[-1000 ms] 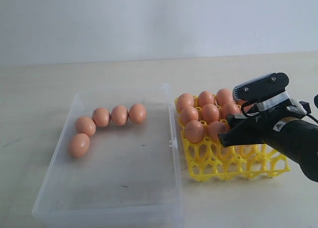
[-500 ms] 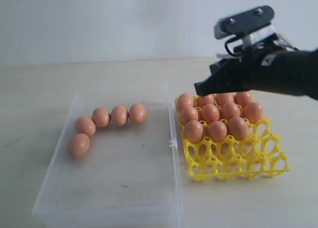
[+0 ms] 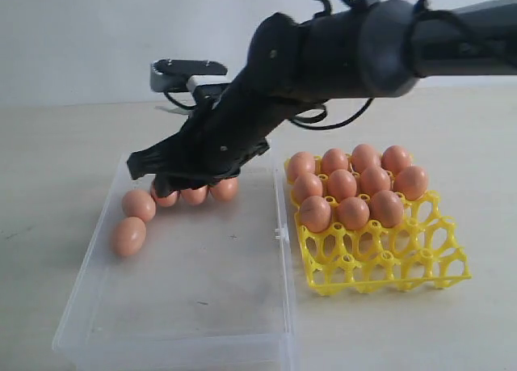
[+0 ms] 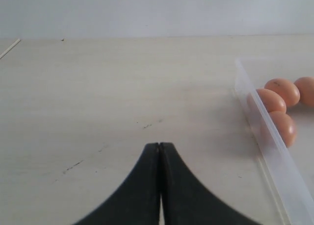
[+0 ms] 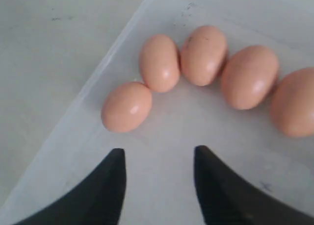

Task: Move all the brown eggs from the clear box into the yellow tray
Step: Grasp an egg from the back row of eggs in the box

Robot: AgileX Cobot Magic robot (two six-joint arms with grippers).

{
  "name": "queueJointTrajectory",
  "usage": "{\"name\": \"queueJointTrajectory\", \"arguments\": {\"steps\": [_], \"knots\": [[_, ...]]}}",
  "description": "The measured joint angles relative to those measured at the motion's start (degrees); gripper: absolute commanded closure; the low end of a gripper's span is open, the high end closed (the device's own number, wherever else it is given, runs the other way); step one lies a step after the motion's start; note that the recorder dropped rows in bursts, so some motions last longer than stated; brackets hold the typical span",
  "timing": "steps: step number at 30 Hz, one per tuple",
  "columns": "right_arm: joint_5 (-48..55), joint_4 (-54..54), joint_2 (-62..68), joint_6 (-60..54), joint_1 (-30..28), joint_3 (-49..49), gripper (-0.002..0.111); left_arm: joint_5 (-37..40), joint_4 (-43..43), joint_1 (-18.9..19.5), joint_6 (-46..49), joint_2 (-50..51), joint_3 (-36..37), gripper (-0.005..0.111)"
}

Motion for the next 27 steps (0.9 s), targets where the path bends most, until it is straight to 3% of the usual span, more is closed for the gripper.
{"name": "queueJointTrajectory", "arguments": {"steps": [6, 16, 19, 23, 27], "knots": [[4.6, 6.8, 14.0, 9.3, 1.3, -12.4, 0.044, 0.0, 0.0, 0.0, 0.0, 0.0, 0.0, 0.107], [8.0, 7.6, 23.2, 11.2, 2.9, -22.5, 0.045, 0.0, 0.0, 0.0, 0.0, 0.0, 0.0, 0.107], [8.5, 7.7, 24.6, 11.2, 3.1, -23.8, 0.063, 0.0, 0.0, 0.0, 0.0, 0.0, 0.0, 0.107], [7.8, 7.6, 25.0, 11.2, 3.1, -23.9, 0.108, 0.0, 0.0, 0.0, 0.0, 0.0, 0.0, 0.107], [7.6, 6.9, 25.0, 11.2, 3.1, -23.9, 0.108, 0.0, 0.0, 0.0, 0.0, 0.0, 0.0, 0.107]]}}
